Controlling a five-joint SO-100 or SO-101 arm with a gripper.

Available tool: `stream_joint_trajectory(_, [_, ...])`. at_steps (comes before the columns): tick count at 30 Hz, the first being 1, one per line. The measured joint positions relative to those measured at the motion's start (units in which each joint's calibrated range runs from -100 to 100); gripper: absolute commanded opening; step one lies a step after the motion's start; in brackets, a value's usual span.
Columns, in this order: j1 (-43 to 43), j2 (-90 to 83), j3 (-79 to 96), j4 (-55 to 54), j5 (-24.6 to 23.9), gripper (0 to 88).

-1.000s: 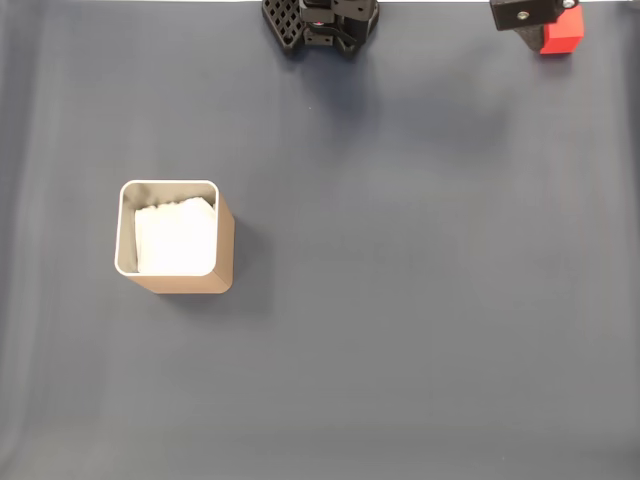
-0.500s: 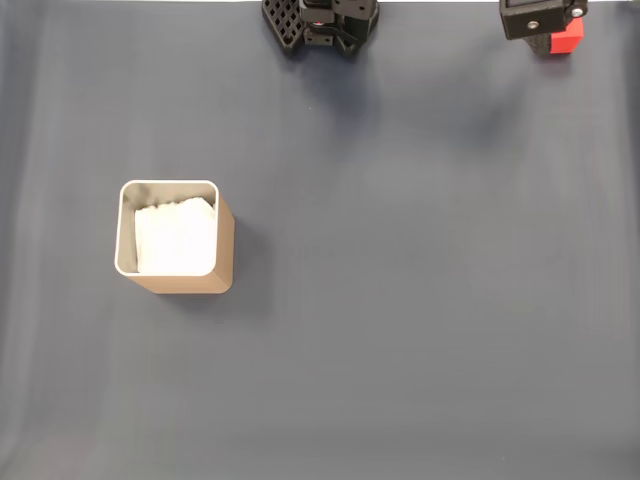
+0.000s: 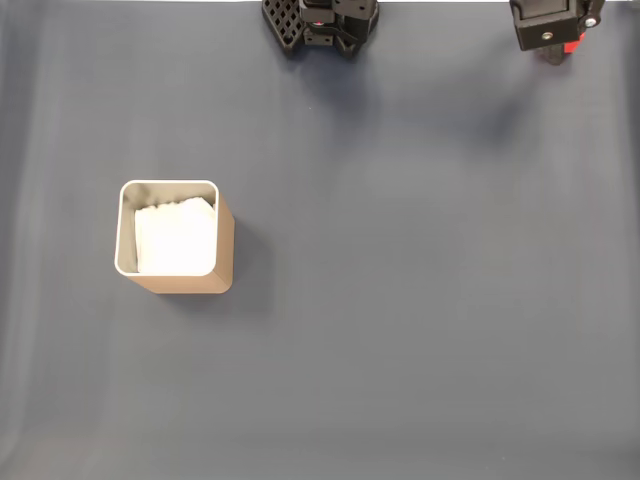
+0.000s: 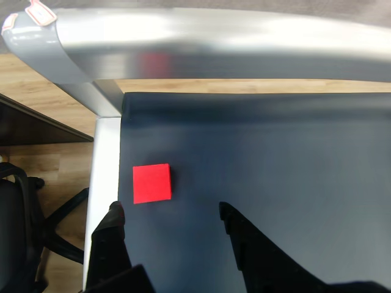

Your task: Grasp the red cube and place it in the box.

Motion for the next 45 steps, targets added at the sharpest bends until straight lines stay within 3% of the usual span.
stream_joint_trajectory(18, [-3.5,6.4,0.6,-5.1,-1.3,38.4])
stream_joint_trajectory(45, [-2.3,13.5,3.2,-12.8,-1.6,38.4])
